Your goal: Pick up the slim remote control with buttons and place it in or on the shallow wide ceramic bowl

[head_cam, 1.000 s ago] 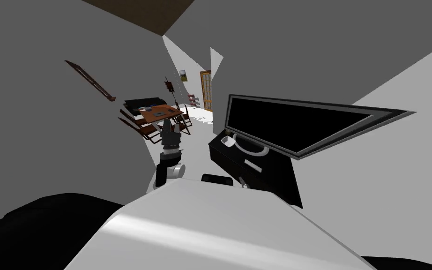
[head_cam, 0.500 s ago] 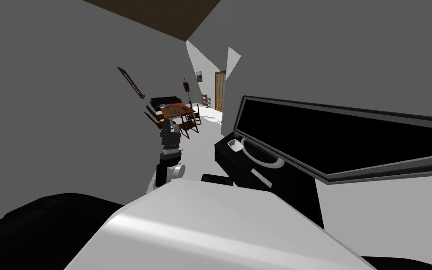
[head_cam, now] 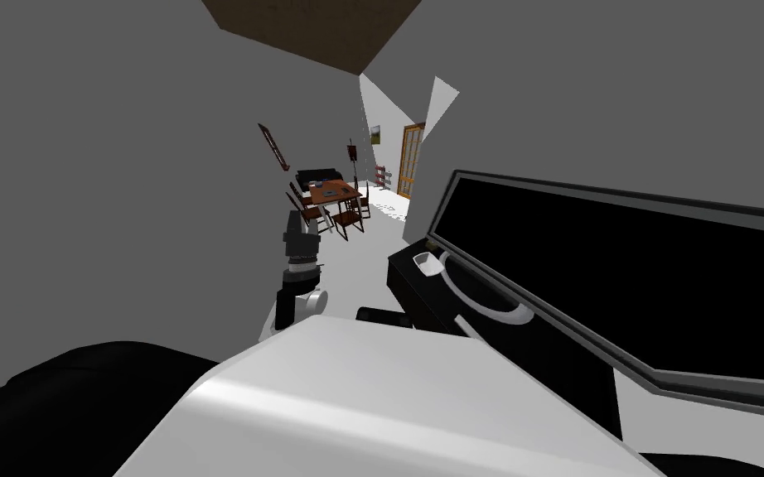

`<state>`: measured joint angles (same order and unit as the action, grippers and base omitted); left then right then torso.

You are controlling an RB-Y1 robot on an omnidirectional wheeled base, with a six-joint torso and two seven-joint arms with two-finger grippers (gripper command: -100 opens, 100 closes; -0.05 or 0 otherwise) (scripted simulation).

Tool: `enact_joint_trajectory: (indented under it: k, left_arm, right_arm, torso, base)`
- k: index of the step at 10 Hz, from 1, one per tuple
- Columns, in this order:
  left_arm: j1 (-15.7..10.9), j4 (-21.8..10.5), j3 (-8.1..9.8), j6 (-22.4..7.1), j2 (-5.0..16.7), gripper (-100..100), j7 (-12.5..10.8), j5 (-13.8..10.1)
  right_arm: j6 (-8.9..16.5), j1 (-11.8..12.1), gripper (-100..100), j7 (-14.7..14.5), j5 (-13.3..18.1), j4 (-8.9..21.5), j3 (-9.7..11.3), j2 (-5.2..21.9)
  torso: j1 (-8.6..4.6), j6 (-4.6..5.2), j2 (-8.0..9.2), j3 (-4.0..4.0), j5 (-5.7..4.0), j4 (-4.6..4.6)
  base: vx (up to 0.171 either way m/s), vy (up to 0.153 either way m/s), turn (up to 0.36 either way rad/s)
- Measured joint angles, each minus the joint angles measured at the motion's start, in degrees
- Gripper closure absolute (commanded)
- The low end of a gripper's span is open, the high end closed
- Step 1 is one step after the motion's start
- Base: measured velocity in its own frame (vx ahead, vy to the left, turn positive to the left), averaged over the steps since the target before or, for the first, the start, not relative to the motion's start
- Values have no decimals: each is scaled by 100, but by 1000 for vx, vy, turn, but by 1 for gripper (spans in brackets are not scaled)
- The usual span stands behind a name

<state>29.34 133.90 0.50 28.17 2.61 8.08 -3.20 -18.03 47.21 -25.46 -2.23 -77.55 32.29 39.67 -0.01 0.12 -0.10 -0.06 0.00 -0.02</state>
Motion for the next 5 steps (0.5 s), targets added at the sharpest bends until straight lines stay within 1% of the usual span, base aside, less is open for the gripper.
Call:
enact_joint_trajectory:
  k: [1,2,3,4,5]
  left_arm:
    - [-1,0,-1,0,0,0,0,0]
    - [-1,0,0,0,0,0,0,0]
    - [0,0,0,0,0,0,0,0]
    - [0,0,0,0,0,0,0,0]
    - [-1,0,-1,0,0,0,0,0]
  right_arm:
    - [-3,-73,-100,-105,-26,303,126,20]
    - [165,112,-100,-244,-98,210,205,273]
    - [217,46,-100,-313,-125,362,288,320]
    - [177,-13,-100,-320,-133,534,329,327]
    - [257,-4,-100,-387,-171,609,406,421]
  torso:
    - [3,-7,-6,-2,1,1]
    - [-4,-5,-13,-7,2,-3]
    - [-4,-3,-4,-1,-1,1]
    - [3,0,1,1,1,1]
    - [1,-7,-11,-4,2,0]
  base:
    - [52,-28,451]
    - [-9,-32,200]
    - [-12,-14,48]
    - [31,-16,322]
    - [29,-23,212]
